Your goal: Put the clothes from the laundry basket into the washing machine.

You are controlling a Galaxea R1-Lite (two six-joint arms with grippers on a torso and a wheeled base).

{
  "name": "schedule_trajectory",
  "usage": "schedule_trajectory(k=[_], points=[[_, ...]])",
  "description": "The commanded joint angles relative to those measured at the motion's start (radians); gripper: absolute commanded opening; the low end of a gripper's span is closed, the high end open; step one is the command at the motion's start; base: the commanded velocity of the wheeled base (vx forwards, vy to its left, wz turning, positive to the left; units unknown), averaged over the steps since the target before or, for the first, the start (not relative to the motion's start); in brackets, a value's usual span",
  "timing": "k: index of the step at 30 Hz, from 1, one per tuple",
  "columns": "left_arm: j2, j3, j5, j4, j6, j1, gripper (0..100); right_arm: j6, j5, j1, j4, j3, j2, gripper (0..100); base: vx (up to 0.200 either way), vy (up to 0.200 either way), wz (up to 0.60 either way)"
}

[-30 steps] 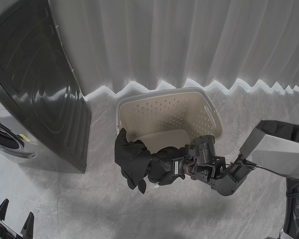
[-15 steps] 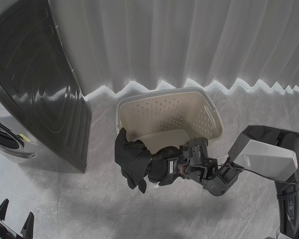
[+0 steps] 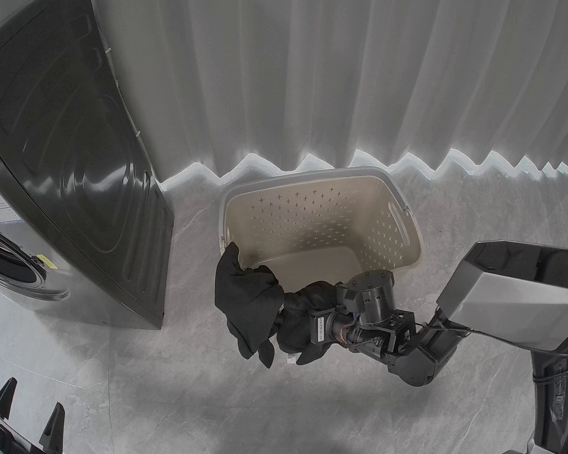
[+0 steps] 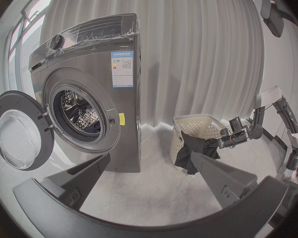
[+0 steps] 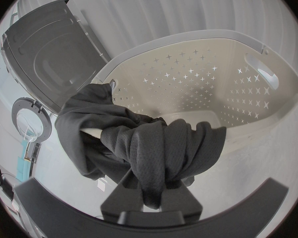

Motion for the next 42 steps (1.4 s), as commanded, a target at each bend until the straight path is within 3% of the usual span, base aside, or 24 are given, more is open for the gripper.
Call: schedule_trajectory(k=[1,10,14,20,27,42], points=[[-0.016,0.016,0.0,0.0,-0.002,0.0,100,0.001,-0.002,0.008,0.001,0.112,-0.143,0,0.0,0.0,0.0],[-0.016,0.016,0.0,0.0,0.0,0.0,100,-0.019,0.009,0.027,0.016,0.388,-0.65,0,0.0,0.0,0.0],[-0.016,0.016,0.002,0.001,-0.002,0.0,100,-0.02,0.017,0.044,0.022,0.445,-0.859,0,0.0,0.0,0.0],[-0.016,0.016,0.002,0.001,-0.002,0.0,100,-0.02,0.112,0.005,0.025,0.494,-1.083,0,0.0,0.0,0.0],[-0.016,0.016,0.002,0.001,-0.002,0.0,100,-0.077,0.136,0.007,0.057,0.509,-1.133,0,-0.057,0.0,0.0],[-0.016,0.016,0.003,0.001,-0.013,0.0,100,-0.079,0.138,0.002,0.053,0.514,-1.132,0,-0.2,0.0,0.0]])
